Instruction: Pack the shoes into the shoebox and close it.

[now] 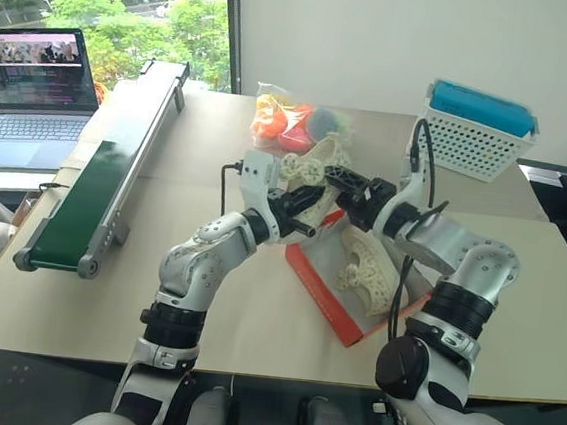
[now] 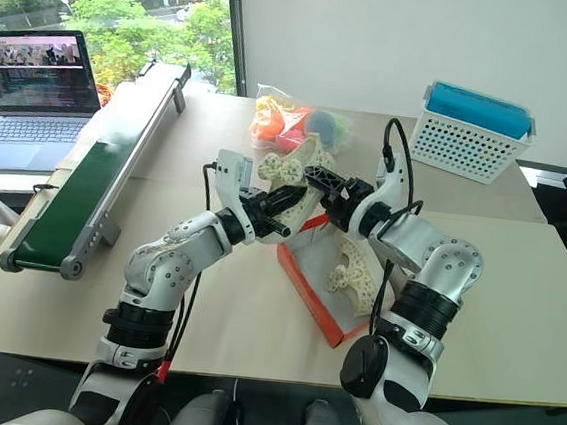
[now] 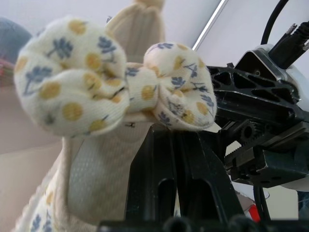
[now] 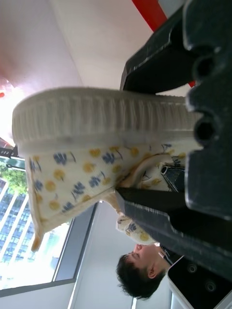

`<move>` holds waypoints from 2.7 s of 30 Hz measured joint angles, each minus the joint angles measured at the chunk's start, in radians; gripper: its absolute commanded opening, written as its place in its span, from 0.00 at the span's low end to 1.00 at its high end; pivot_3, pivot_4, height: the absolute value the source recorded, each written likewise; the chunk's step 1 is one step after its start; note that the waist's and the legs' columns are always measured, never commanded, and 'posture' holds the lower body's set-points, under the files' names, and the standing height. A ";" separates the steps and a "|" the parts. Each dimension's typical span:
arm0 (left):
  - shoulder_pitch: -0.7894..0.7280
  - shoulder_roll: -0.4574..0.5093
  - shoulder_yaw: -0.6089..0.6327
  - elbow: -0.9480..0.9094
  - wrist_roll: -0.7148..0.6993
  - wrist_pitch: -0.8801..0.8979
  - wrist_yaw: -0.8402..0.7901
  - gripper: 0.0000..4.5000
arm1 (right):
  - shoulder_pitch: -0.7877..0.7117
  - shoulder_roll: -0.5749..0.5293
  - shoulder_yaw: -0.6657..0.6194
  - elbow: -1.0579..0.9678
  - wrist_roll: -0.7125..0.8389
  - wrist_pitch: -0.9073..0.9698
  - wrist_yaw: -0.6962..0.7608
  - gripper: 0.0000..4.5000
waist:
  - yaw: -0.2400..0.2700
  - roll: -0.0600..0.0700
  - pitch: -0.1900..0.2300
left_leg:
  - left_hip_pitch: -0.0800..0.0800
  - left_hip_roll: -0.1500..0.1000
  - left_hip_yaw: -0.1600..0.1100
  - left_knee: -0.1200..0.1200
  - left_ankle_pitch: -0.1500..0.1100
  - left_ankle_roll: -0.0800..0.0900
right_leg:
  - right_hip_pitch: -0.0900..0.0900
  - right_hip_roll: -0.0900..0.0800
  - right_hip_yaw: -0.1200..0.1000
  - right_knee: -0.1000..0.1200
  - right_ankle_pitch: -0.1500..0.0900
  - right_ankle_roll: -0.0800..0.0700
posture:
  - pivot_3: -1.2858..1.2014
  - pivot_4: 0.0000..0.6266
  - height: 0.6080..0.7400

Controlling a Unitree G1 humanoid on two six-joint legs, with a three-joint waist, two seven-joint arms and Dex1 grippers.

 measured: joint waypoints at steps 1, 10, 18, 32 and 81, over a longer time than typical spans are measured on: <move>0.000 0.000 0.002 0.000 0.000 0.000 0.000 0.00 | 0.000 0.002 0.000 -0.003 0.004 -0.003 -0.007 0.39 | 0.000 0.000 0.000 | 0.000 0.000 0.000 0.000 0.000 0.000 | 0.000 0.000 0.000 0.000 0.000 0.000 | 0.52 0.24 0.73; -0.016 0.002 0.008 -0.002 0.001 -0.009 -0.002 0.00 | 0.003 0.045 -0.001 -0.042 0.081 -0.044 -0.080 0.14 | 0.000 0.000 0.000 | 0.000 0.000 0.000 0.000 0.000 0.000 | 0.000 0.000 0.000 0.000 0.000 0.000 | 0.52 0.24 0.73; -0.015 0.037 -0.042 -0.011 0.096 -0.084 -0.016 0.33 | 0.036 0.108 0.023 -0.115 0.117 -0.142 -0.162 0.14 | -0.001 0.001 0.000 | -0.001 0.000 0.000 0.000 0.000 0.000 | -0.001 0.000 0.000 -0.001 0.000 0.000 | 0.52 0.24 0.73; 0.089 0.100 -0.062 -0.059 0.117 -0.070 -0.045 0.41 | 0.098 -0.269 0.119 -0.135 0.027 -0.243 -0.138 0.14 | -0.004 0.005 0.003 | -0.008 0.000 0.003 0.000 0.000 0.000 | -0.011 0.000 0.004 -0.001 0.000 0.000 | 0.52 0.24 0.73; 0.286 0.463 -0.175 -0.165 0.163 -0.125 -0.494 0.41 | -0.158 -0.462 1.213 0.386 -0.675 -0.217 0.764 0.14 | -0.011 0.000 -0.001 | 0.003 0.002 0.003 0.000 0.001 0.001 | 0.001 0.000 0.001 -0.004 0.000 -0.001 | 0.52 0.24 0.73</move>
